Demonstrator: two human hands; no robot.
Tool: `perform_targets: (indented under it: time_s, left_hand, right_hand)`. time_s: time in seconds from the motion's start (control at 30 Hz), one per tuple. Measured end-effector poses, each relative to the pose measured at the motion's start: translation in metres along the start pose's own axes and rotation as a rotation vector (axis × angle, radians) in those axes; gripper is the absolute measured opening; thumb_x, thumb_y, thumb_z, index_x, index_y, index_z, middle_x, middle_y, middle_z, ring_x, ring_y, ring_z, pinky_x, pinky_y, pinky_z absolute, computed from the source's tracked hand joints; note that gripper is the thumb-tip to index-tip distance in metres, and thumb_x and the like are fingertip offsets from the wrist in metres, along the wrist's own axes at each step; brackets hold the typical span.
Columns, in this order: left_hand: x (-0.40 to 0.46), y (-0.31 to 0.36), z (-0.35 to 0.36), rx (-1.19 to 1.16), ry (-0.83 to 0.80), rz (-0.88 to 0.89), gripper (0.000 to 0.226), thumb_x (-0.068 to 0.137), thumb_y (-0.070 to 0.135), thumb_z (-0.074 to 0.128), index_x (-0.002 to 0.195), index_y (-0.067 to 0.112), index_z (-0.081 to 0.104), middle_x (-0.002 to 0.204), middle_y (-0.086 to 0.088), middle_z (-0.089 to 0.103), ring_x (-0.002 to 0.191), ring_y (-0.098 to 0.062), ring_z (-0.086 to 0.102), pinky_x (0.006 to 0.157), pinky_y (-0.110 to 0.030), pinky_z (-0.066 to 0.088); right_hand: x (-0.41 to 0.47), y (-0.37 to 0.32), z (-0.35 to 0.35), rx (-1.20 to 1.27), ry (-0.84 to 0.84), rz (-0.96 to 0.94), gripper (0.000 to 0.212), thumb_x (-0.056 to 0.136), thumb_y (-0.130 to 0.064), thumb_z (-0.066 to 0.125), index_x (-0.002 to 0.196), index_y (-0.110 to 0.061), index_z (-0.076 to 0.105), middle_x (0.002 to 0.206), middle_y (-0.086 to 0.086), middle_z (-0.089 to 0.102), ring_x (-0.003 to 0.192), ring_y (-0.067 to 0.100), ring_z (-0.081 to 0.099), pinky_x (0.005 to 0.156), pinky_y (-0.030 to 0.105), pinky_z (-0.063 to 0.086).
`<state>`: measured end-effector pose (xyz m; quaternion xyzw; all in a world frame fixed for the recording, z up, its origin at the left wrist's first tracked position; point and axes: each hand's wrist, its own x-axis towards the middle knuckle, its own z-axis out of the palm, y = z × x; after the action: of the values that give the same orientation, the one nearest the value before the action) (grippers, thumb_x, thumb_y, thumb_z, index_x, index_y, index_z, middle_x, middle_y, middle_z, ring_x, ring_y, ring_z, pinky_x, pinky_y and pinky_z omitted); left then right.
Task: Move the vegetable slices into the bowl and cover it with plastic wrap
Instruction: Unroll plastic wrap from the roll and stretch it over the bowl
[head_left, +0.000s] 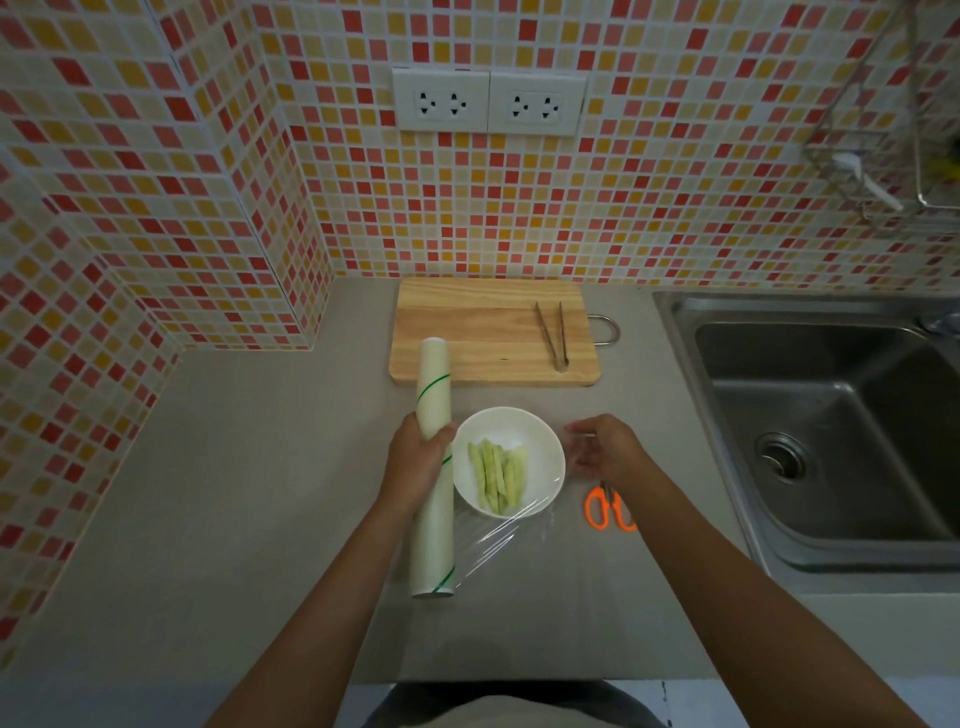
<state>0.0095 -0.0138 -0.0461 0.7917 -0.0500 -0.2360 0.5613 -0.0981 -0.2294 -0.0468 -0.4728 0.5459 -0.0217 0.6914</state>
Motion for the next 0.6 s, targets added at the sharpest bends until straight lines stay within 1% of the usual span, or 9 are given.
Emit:
perform_targets:
  time_s: [0.07,0.17,0.2,0.27,0.3,0.37,0.47,0.5,0.6]
  left_hand:
    - [0.0,0.0,0.0,0.005,0.008,-0.007,0.032,0.087,0.031,0.063,0.112,0.014,0.055,0.1,-0.002,0.062,0.091,-0.021,0.061,0.077,-0.034,0.047]
    - [-0.001,0.001,0.001,0.016,0.019,-0.007,0.034,0.087,0.031,0.063,0.113,0.012,0.055,0.101,-0.003,0.062,0.092,-0.022,0.061,0.078,-0.034,0.048]
    - [-0.001,0.001,0.001,0.021,0.019,-0.008,0.034,0.087,0.031,0.063,0.114,0.012,0.055,0.102,-0.004,0.062,0.092,-0.023,0.062,0.079,-0.035,0.048]
    - [-0.001,0.001,0.001,0.027,0.02,-0.008,0.035,0.087,0.031,0.062,0.115,0.011,0.055,0.104,-0.005,0.062,0.093,-0.023,0.062,0.078,-0.034,0.048]
    - [0.0,0.001,0.001,0.031,0.022,-0.007,0.036,0.087,0.031,0.062,0.115,0.011,0.055,0.104,-0.005,0.062,0.093,-0.023,0.061,0.078,-0.034,0.047]
    - [0.001,0.0,0.002,0.039,0.022,-0.001,0.036,0.087,0.031,0.062,0.116,0.01,0.055,0.104,-0.005,0.062,0.093,-0.023,0.061,0.077,-0.033,0.046]
    - [0.0,-0.001,0.003,0.048,0.01,0.007,0.038,0.088,0.031,0.061,0.117,0.009,0.054,0.107,-0.006,0.062,0.094,-0.024,0.061,0.077,-0.033,0.046]
    - [0.001,-0.001,0.003,0.049,0.007,0.006,0.038,0.088,0.031,0.061,0.118,0.009,0.053,0.108,-0.007,0.062,0.096,-0.024,0.062,0.078,-0.033,0.047]
    - [0.001,-0.002,0.003,0.055,-0.001,0.003,0.039,0.088,0.03,0.06,0.119,0.009,0.053,0.109,-0.008,0.062,0.097,-0.025,0.062,0.081,-0.037,0.05]
  right_hand:
    - [-0.002,-0.003,-0.001,0.015,0.011,0.005,0.012,0.085,-0.009,0.05,0.076,-0.007,0.058,0.064,0.009,0.056,0.03,0.015,0.047,0.042,0.022,0.039]
    - [-0.002,-0.004,0.003,0.087,0.133,-0.06,0.008,0.085,-0.005,0.049,0.081,-0.003,0.055,0.065,0.014,0.054,0.035,0.021,0.043,0.039,0.021,0.036]
    - [-0.002,-0.003,0.005,0.113,0.203,-0.113,0.008,0.086,-0.005,0.049,0.082,-0.002,0.055,0.068,0.016,0.055,0.041,0.024,0.045,0.042,0.025,0.038]
    - [-0.005,0.003,0.009,0.098,0.361,-0.305,0.013,0.089,-0.009,0.047,0.086,-0.004,0.059,0.081,0.017,0.06,0.064,0.028,0.054,0.061,0.035,0.044]
    - [-0.009,0.007,0.013,0.09,0.382,-0.415,0.018,0.091,-0.011,0.045,0.088,-0.006,0.062,0.087,0.015,0.062,0.075,0.027,0.057,0.071,0.036,0.045]
    - [-0.021,0.021,0.023,0.079,0.281,-0.543,0.026,0.094,-0.011,0.042,0.095,-0.004,0.067,0.094,0.011,0.067,0.085,0.022,0.061,0.08,0.033,0.047]
    - [-0.03,0.045,0.036,0.091,0.062,-0.528,0.027,0.096,-0.016,0.048,0.098,-0.003,0.071,0.09,0.003,0.07,0.084,0.014,0.064,0.074,0.02,0.051]
    - [-0.03,0.051,0.039,0.122,0.024,-0.51,0.026,0.097,-0.018,0.049,0.104,-0.005,0.071,0.094,0.001,0.071,0.087,0.012,0.065,0.076,0.019,0.052]
    - [-0.028,0.058,0.043,0.198,0.014,-0.475,0.032,0.099,-0.02,0.047,0.125,-0.007,0.061,0.118,0.003,0.065,0.108,0.017,0.061,0.095,0.032,0.048]
